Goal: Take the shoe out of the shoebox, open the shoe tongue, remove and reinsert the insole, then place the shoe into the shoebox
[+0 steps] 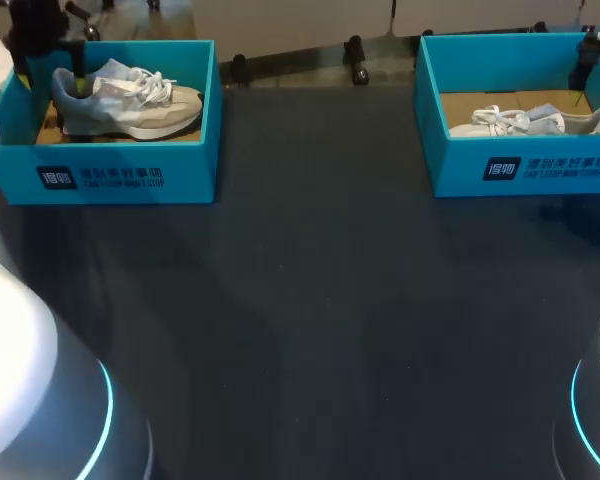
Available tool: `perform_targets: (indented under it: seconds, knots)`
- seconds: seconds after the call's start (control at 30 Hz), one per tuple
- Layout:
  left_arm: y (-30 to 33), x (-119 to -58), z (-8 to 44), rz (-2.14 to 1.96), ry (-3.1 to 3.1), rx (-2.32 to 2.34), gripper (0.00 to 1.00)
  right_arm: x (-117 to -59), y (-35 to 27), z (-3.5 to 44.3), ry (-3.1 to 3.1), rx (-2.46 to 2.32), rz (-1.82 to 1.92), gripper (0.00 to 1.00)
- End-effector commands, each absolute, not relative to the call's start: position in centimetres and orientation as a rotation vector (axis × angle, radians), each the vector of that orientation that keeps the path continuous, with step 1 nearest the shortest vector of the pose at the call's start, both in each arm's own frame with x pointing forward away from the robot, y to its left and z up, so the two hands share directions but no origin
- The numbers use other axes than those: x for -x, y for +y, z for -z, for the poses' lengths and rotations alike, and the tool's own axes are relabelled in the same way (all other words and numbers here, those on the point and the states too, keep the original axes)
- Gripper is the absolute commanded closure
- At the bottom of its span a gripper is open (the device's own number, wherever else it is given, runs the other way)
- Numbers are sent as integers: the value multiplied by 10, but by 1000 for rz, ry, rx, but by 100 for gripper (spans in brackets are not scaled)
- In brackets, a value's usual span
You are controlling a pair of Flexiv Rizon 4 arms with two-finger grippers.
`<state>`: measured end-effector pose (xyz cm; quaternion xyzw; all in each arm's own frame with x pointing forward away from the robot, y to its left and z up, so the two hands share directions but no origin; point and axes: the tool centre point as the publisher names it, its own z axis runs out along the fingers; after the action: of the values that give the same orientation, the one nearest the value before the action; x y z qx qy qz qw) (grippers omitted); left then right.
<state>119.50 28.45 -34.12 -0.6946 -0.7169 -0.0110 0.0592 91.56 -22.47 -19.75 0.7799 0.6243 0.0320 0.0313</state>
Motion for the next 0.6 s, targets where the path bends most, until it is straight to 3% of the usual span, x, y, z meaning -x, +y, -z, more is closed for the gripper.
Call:
perform_targets:
  seconds: [0.03,0.6]
  knots:
    - [284,-1198,355,33,-2175,2110,0,-915,-224,198,1920,-2403,-100,0]
    - [280,-1204,383,22,-2200,2100,0,-915,-224,198,1920,-2403,-100,0]
